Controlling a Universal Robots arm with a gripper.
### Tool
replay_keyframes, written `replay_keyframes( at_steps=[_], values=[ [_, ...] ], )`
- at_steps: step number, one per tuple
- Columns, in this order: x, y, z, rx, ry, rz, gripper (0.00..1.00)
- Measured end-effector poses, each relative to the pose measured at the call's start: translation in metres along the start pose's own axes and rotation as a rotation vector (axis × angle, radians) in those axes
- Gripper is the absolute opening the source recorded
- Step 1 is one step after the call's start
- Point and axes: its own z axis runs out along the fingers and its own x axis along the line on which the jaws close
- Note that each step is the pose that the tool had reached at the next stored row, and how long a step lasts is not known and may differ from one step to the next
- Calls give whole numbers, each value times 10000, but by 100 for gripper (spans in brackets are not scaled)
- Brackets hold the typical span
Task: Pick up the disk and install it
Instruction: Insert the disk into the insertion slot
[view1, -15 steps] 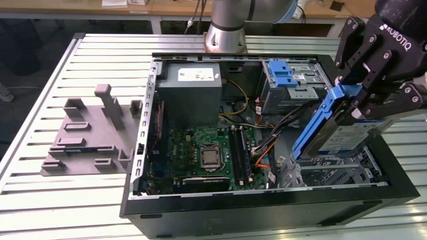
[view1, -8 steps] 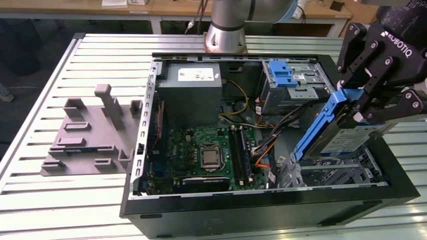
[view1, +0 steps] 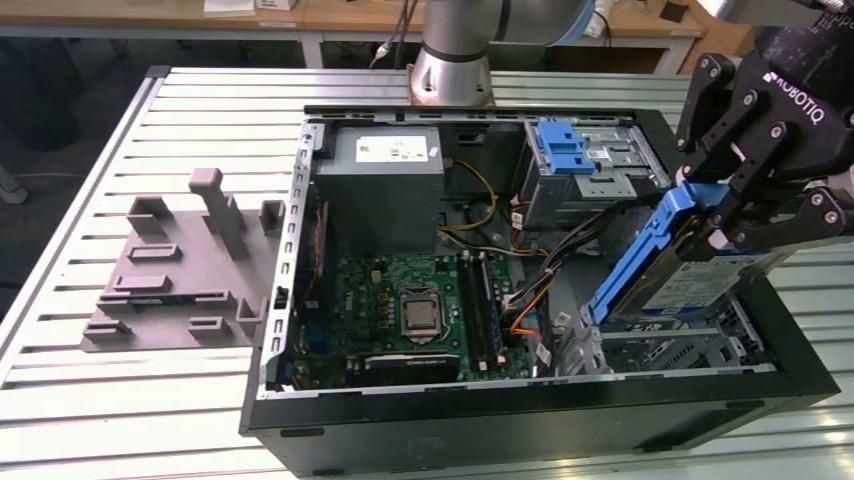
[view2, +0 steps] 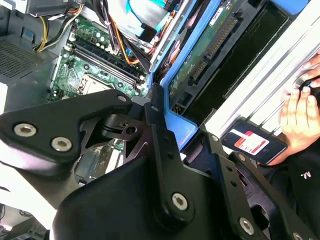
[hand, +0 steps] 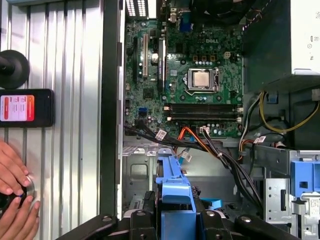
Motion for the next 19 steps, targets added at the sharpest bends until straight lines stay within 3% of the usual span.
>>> replay_keyframes(
  at_steps=[14, 19],
  values=[
    [11, -9, 80, 0, -2, 0, 36],
    [13, -12, 151, 0, -3, 0, 36]
  ],
)
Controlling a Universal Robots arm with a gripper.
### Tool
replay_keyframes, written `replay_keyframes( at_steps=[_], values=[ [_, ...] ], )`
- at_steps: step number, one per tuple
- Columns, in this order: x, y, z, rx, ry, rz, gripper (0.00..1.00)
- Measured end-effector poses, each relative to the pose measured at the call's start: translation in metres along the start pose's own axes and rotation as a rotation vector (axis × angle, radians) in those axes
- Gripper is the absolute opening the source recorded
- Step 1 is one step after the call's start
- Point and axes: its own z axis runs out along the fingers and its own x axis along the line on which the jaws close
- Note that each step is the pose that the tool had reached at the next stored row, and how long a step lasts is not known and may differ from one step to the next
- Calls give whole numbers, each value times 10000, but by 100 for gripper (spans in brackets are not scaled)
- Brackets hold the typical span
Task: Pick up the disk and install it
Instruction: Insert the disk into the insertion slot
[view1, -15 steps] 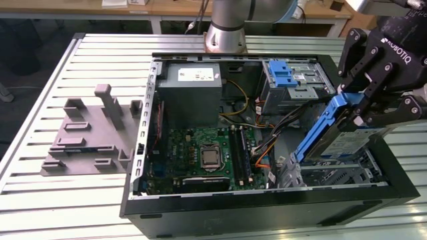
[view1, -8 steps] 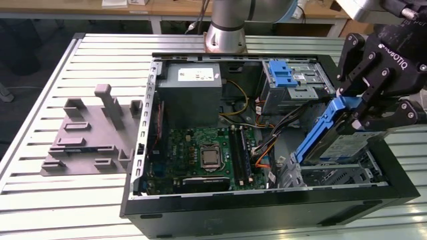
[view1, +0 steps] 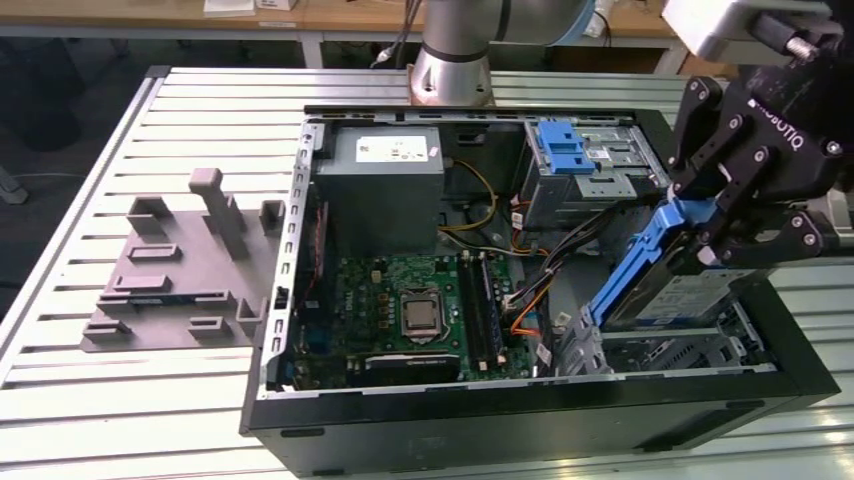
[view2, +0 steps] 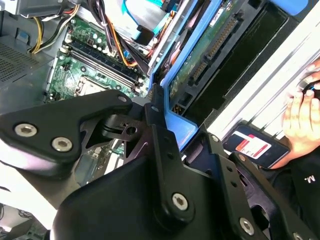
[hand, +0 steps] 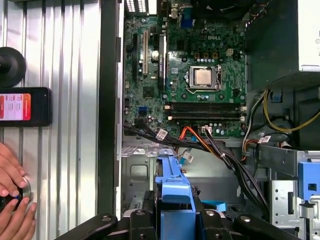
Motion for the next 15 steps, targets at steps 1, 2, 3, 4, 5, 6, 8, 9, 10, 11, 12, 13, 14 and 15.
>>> replay_keyframes(
  at_steps=[1, 2, 3, 4, 5, 6, 8, 9, 10, 11, 12, 13, 14, 15],
  values=[
    [0, -1, 18, 0, 1, 0, 36],
    [1, -2, 35, 0, 3, 0, 36],
    [1, -2, 53, 0, 2, 0, 36],
    [2, -3, 72, 0, 1, 0, 36],
    [2, -4, 91, 0, 1, 0, 36],
    [2, -5, 109, 0, 2, 0, 36],
    [3, -6, 145, 0, 1, 0, 36],
    [4, -7, 163, 0, 2, 0, 36],
    [4, -8, 181, 0, 2, 0, 36],
    [5, -9, 199, 0, 2, 0, 36],
    [5, -10, 218, 0, 2, 0, 36],
    [5, -11, 236, 0, 1, 0, 36],
    [6, -11, 254, 0, 1, 0, 36],
    [6, -12, 271, 0, 2, 0, 36]
  ],
)
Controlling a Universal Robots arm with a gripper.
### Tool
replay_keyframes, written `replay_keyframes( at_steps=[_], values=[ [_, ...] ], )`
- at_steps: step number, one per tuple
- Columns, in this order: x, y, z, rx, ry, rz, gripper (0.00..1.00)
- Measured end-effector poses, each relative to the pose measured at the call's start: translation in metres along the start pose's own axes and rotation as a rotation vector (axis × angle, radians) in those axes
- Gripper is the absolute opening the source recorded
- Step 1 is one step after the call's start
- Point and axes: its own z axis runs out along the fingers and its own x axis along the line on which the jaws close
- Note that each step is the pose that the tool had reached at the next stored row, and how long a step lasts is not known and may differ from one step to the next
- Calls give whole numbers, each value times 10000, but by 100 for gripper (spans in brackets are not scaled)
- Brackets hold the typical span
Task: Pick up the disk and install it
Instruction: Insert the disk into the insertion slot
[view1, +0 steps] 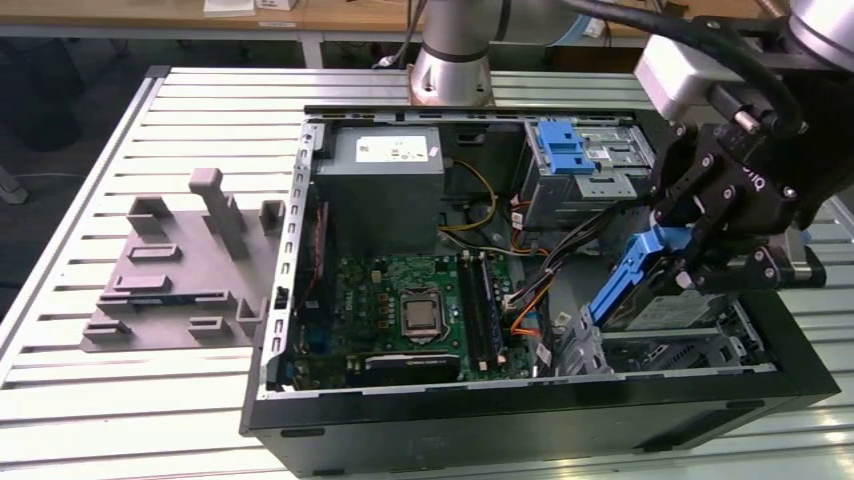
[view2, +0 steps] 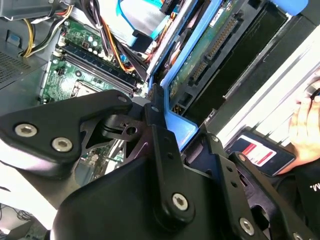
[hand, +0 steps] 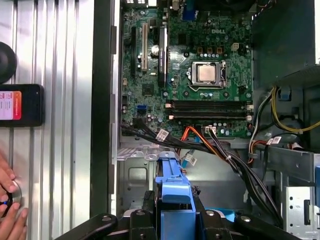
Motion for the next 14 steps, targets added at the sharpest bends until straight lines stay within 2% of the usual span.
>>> replay_keyframes(
  at_steps=[11, 14],
  values=[
    [5, -9, 200, 1, -1, 0, 36],
    [5, -10, 221, 3, 0, 0, 36]
  ],
)
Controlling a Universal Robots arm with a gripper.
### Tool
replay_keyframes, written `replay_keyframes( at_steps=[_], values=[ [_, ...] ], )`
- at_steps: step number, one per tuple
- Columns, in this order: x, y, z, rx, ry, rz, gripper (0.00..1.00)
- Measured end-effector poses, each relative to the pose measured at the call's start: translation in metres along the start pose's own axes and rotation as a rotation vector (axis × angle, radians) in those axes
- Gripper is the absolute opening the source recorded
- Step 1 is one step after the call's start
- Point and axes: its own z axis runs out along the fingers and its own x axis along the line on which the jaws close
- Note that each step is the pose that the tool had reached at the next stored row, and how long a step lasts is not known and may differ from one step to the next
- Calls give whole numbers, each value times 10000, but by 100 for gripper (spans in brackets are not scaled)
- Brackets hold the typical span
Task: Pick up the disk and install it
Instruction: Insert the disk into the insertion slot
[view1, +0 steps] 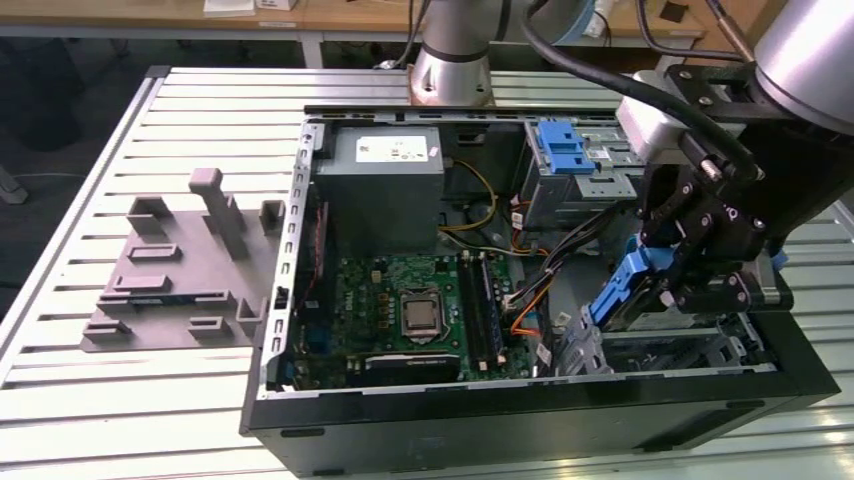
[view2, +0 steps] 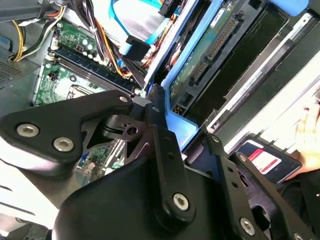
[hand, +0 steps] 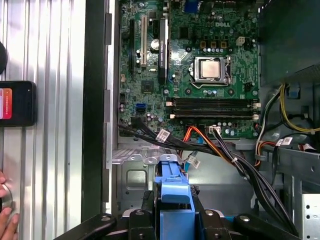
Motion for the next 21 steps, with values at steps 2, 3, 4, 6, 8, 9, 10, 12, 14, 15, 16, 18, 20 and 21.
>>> replay_keyframes(
  at_steps=[2, 3, 4, 6, 8, 9, 10, 12, 14, 15, 16, 18, 20, 21],
  values=[
    [0, 0, 0, 1, 1, 0, 36],
    [0, 0, 0, 2, 1, 0, 36],
    [0, 0, 0, 3, 1, 0, 36],
    [0, 0, 2, 6, 0, 0, 36],
    [0, -1, 12, 4, -2, -1, 37],
    [0, -1, 18, 4, -3, -1, 43],
    [1, -1, 28, 4, -4, -1, 43],
    [1, -2, 51, 3, -1, 0, 49],
    [2, -3, 75, 4, -1, 0, 49],
    [2, -4, 85, 4, -1, 0, 48],
    [2, -4, 92, 4, -1, 0, 42],
    [2, -4, 94, 4, 3, 0, 36],
    [2, -4, 95, 3, 1, 0, 30],
    [2, -4, 96, 4, -1, 0, 24]
  ],
)
